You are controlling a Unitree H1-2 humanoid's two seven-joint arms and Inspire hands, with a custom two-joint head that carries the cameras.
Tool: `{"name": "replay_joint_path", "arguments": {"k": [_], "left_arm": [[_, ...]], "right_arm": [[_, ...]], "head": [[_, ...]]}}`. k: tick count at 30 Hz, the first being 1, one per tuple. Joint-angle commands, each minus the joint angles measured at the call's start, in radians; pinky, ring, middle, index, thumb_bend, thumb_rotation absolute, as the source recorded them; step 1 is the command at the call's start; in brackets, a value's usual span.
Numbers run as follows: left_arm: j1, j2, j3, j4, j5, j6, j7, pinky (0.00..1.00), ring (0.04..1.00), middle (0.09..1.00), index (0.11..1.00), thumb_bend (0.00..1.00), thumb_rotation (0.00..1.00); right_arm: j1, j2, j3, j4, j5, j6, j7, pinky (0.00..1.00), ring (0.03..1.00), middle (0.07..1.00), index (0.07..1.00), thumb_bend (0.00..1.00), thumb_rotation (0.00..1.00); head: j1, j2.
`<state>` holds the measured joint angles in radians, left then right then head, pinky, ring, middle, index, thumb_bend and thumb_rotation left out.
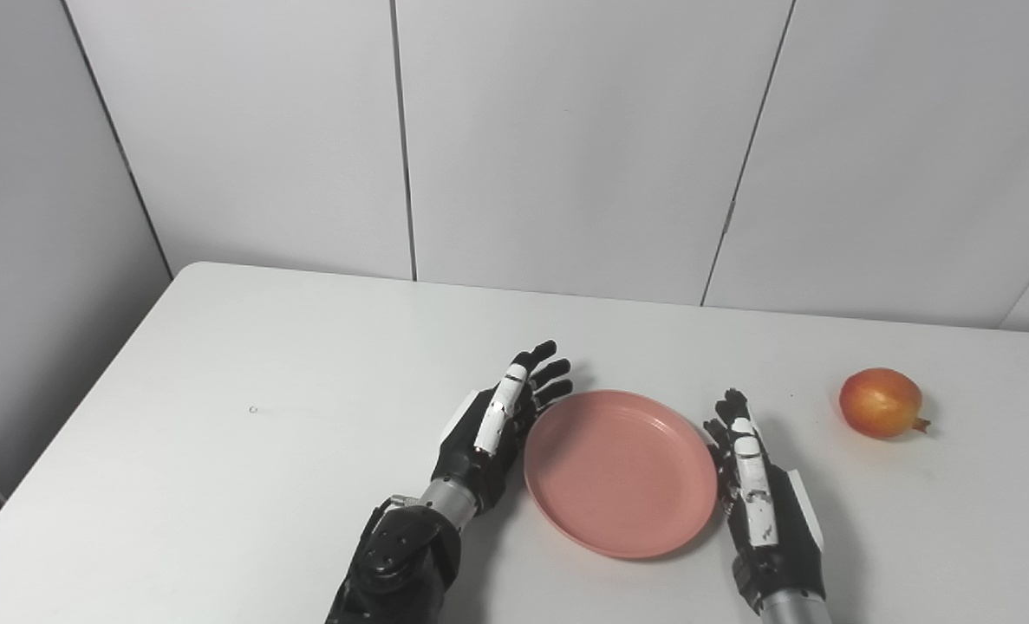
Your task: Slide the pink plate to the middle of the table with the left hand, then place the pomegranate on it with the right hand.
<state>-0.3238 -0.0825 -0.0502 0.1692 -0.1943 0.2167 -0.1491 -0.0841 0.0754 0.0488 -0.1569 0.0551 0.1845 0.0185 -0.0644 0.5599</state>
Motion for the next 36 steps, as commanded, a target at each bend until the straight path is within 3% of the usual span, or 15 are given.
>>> {"name": "replay_joint_path", "arguments": {"k": [1, 15, 24, 36], "left_arm": [[0.012, -0.004, 0.009, 0.003, -0.001, 0.000, 0.010, 0.90, 0.899, 0.915, 0.909, 0.42, 1.00], [0.032, 0.006, 0.046, -0.012, -0.010, -0.044, 0.004, 0.91, 0.901, 0.916, 0.908, 0.42, 1.00], [0.053, 0.012, 0.063, -0.046, -0.030, -0.022, -0.009, 0.92, 0.901, 0.917, 0.910, 0.42, 1.00], [0.059, 0.034, 0.082, -0.017, -0.054, -0.051, -0.026, 0.92, 0.912, 0.925, 0.920, 0.42, 1.00]], "right_arm": [[-0.033, 0.004, 0.002, -0.022, -0.007, -0.043, -0.002, 1.00, 0.988, 0.996, 0.996, 0.32, 1.00], [-0.063, -0.004, -0.014, -0.051, -0.041, -0.037, -0.029, 1.00, 0.991, 1.000, 1.000, 0.31, 1.00], [-0.089, -0.011, -0.032, -0.078, -0.069, -0.048, -0.053, 0.99, 0.983, 0.988, 0.985, 0.32, 1.00], [-0.140, -0.071, -0.060, -0.141, -0.138, -0.039, -0.074, 0.95, 0.948, 0.961, 0.952, 0.33, 1.00]], "head": [[0.000, 0.002], [-0.108, 0.006], [-0.168, -0.001], [-0.238, -0.020]]}}
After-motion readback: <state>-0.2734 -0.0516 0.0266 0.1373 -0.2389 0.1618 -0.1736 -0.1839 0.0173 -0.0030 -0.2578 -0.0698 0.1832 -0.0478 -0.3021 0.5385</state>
